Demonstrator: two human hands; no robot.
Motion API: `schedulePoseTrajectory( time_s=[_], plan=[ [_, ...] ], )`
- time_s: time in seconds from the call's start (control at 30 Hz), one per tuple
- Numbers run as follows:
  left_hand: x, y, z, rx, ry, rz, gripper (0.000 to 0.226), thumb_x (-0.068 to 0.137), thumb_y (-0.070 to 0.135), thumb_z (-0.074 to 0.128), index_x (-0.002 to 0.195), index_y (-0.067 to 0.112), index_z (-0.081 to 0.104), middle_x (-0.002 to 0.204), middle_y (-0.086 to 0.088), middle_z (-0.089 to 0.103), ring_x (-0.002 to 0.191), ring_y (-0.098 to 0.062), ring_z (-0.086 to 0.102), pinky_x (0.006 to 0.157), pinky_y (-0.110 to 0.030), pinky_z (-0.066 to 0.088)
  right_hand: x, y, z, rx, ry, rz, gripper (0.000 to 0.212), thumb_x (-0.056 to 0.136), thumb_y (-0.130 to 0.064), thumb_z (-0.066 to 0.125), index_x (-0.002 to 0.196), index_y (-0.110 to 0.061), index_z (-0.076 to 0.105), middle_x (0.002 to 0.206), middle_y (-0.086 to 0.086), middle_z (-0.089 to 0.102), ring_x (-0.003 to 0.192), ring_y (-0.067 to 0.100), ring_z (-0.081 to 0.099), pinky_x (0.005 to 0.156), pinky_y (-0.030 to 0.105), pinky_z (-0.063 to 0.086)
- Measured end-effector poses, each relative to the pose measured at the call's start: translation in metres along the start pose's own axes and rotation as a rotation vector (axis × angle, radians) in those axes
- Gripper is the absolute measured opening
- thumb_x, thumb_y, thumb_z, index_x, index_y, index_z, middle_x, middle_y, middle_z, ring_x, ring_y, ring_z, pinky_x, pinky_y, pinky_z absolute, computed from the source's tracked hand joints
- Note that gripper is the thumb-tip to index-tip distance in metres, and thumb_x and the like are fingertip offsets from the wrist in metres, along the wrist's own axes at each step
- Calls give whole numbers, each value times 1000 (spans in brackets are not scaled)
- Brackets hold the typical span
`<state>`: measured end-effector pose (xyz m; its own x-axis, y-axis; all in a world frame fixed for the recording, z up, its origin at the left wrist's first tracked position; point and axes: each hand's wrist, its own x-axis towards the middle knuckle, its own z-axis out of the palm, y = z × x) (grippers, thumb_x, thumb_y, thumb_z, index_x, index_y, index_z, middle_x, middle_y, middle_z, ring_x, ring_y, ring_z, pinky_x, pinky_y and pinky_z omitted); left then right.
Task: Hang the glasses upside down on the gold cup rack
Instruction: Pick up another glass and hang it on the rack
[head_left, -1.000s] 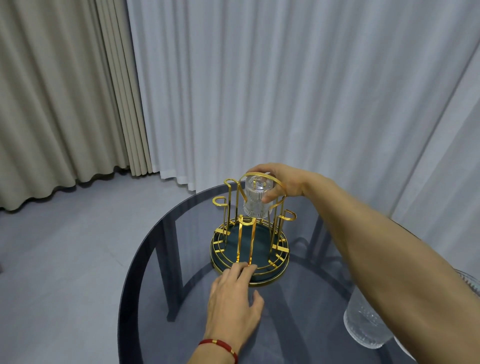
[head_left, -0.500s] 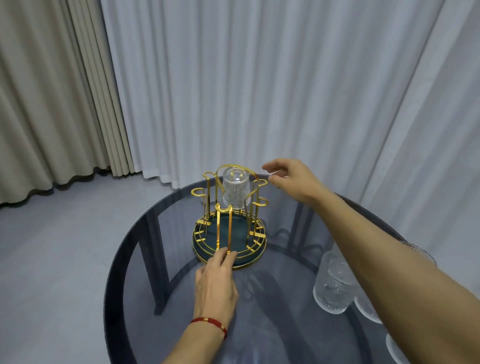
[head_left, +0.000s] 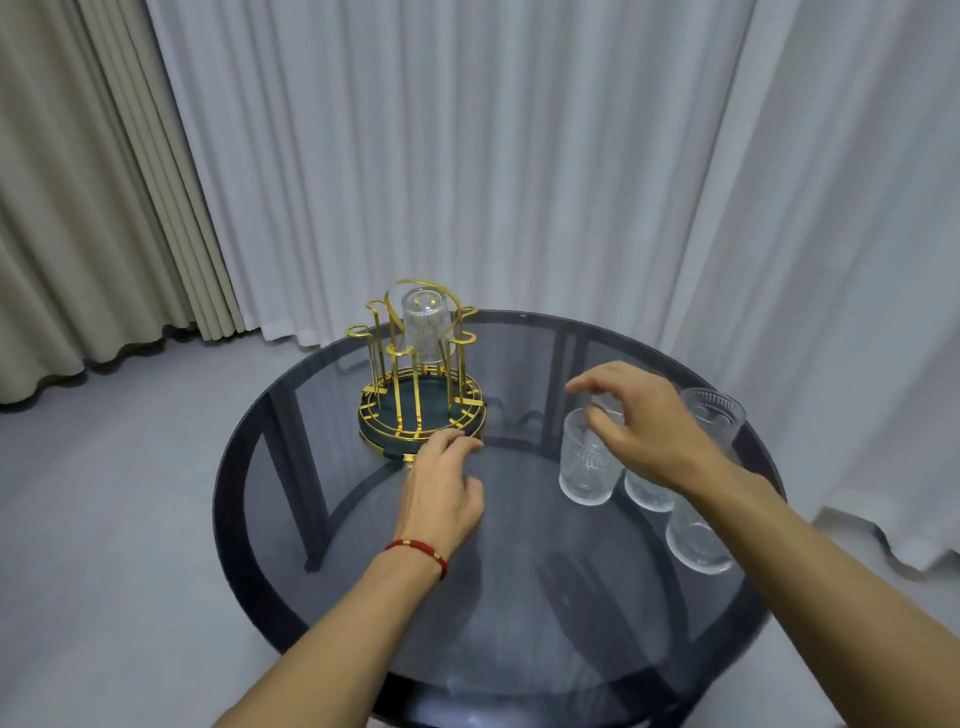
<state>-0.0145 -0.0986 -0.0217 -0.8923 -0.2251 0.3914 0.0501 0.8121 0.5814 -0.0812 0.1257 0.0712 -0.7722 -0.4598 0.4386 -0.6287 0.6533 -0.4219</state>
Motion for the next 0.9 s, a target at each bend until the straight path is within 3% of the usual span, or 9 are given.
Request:
schedulePoseTrajectory(
  time_s=[0.1, 0.2, 0.4, 0.6, 0.77, 0.9],
  plan=[
    [-12, 33, 11, -107, -78, 108, 43, 86, 13, 67, 128, 15, 62, 131, -1, 58, 124, -18, 53, 108, -26, 39, -34, 9, -6, -17, 106, 47, 28, 91, -2, 63, 114, -12, 77, 117, 4, 76, 112, 25, 68, 101, 44, 52],
    [-16, 59, 30, -216, -161, 66, 64, 84, 28, 73, 142, 16, 49, 140, -1, 53, 127, -17, 52, 110, -33, 43, -64, 19, -6, -40, 191, 91, 28, 91, 0, 64, 113, -11, 76, 114, 5, 75, 108, 26, 68, 97, 43, 54],
    [6, 93, 66, -313, -253, -30, 106, 78, 44, 80, 158, 18, 16, 161, -5, 28, 149, -19, 27, 118, -29, 27, -78, 23, 7, -218, 103, 64, 39, 86, -8, 67, 124, -12, 72, 124, 8, 70, 121, 30, 62, 107, 45, 47],
    [27, 101, 87, -330, -163, -104, 96, 77, 32, 80, 155, 21, 25, 153, -7, 40, 141, -25, 41, 109, -31, 35, -76, 27, 16, -117, 125, 117, 33, 95, -16, 61, 127, -17, 70, 126, 1, 67, 120, 22, 59, 104, 34, 46],
    [27, 89, 77, -304, -134, -102, 98, 70, 43, 84, 152, 21, 33, 152, -1, 45, 139, -20, 43, 108, -30, 38, -72, 23, 16, -147, 137, 97, 34, 93, -14, 62, 126, -16, 70, 124, 0, 68, 118, 22, 61, 101, 35, 48],
    [19, 70, 50, -220, -184, -67, 101, 68, 48, 85, 151, 21, 35, 148, 0, 45, 136, -18, 44, 104, -27, 39, -72, 16, 22, -26, 104, 97, 34, 93, -11, 61, 125, -16, 71, 124, -3, 68, 116, 17, 62, 97, 33, 51]
  ],
)
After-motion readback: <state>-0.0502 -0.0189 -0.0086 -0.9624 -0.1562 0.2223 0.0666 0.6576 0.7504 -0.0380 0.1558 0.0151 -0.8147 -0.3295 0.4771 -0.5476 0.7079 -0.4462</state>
